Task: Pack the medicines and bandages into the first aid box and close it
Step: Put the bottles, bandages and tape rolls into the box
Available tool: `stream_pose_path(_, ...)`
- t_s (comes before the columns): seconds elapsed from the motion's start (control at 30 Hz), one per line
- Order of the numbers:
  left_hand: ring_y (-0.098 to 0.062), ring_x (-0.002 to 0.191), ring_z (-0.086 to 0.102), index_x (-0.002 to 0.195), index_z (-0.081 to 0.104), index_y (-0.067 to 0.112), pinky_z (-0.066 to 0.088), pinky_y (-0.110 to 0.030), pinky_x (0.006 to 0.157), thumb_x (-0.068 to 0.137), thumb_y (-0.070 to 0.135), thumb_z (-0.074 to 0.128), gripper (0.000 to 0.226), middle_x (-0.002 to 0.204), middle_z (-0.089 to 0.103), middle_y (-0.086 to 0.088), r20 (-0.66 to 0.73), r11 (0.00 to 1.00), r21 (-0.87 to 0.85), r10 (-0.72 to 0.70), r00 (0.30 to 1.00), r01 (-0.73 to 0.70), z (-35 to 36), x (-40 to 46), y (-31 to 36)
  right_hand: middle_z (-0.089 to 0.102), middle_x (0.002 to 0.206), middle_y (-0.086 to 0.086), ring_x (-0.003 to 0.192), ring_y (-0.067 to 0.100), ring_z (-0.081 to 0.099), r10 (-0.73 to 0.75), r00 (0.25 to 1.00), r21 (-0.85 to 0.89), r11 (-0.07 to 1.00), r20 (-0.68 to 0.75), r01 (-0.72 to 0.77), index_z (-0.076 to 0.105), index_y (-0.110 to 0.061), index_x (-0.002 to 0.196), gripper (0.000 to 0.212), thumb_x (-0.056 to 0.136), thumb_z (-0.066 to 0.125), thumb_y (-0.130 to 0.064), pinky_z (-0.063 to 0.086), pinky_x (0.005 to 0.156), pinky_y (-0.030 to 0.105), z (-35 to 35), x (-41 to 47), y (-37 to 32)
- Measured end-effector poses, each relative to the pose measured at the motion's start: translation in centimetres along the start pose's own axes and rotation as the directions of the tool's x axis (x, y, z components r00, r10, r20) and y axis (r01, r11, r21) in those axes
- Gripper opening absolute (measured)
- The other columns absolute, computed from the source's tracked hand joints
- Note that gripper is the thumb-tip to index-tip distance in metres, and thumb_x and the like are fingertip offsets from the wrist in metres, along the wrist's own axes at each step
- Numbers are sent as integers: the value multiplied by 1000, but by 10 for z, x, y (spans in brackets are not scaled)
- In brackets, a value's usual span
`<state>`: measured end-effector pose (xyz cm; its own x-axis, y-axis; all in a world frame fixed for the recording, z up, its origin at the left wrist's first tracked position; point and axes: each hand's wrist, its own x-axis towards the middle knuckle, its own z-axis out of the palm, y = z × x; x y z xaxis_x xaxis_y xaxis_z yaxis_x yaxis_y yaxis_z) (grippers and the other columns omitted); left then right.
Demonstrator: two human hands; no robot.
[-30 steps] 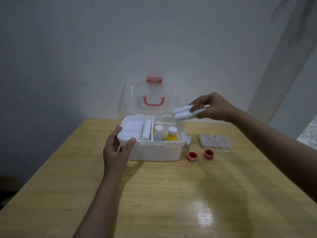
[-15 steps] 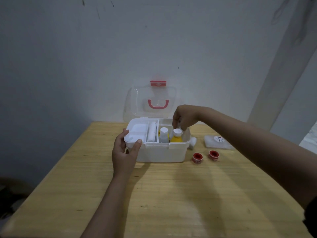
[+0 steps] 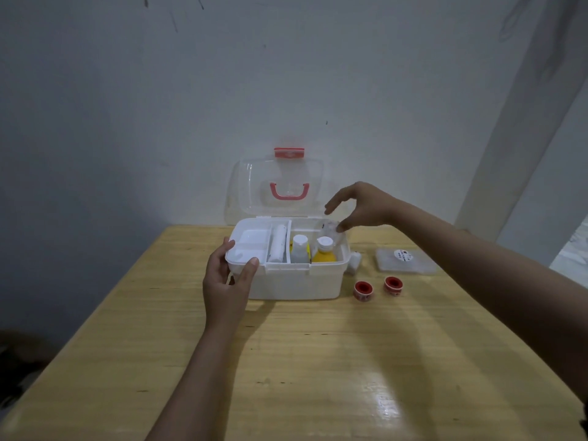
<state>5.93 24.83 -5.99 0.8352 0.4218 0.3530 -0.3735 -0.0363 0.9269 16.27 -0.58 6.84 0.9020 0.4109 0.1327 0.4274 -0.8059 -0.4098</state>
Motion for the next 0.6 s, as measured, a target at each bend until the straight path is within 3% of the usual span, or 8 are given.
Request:
stream_pose_path(0.17,16,107,53,122,56,20,47,-8,81,81,10,71,45,139,50,7,-10,1000,2,12,1000,-12,1,0,-1,66,119,-1,110,15,53,94,986,134,988,-138,-76,72,-27,101,37,66,81,-16,44,90,32,-18,-25,33)
stream_pose_path(0.23,20,103,53,122,56,18,45,-5,77,82,7,70,44,138,50,5,-15,1000,5,19,1000,-19,2,1,-1,65,119,-2,109,14,52,142,982,129,984,-121,-126,71,-26,103,37,68,80,-15,41,86,30,-21,-42,52)
stream_pose_path(0.33,10,106,54,123,56,16,45,-4,76,82,7,69,45,138,50,4,-20,1000,5,19,1000,-19,4,1,0,63,113,-4,109,15,52,241,969,130,964,-59,-232,69,-25,105,39,69,81,-14,40,81,27,-19,-69,82)
stream_pose_path(0.47,10,104,56,125,55,14,47,-6,78,83,7,69,45,134,51,5,-21,1000,9,23,1000,-23,4,0,-1,58,117,-6,103,10,49,347,938,87,934,9,-346,65,-20,117,47,72,79,-13,34,68,8,-7,-101,114)
stream_pose_path(0.6,21,99,54,125,55,11,46,-6,81,83,6,68,44,132,52,3,-29,999,27,30,999,-30,4,0,-1,57,125,-5,102,16,52,378,926,104,920,18,-377,66,-26,114,45,71,79,-18,41,84,25,10,-117,138)
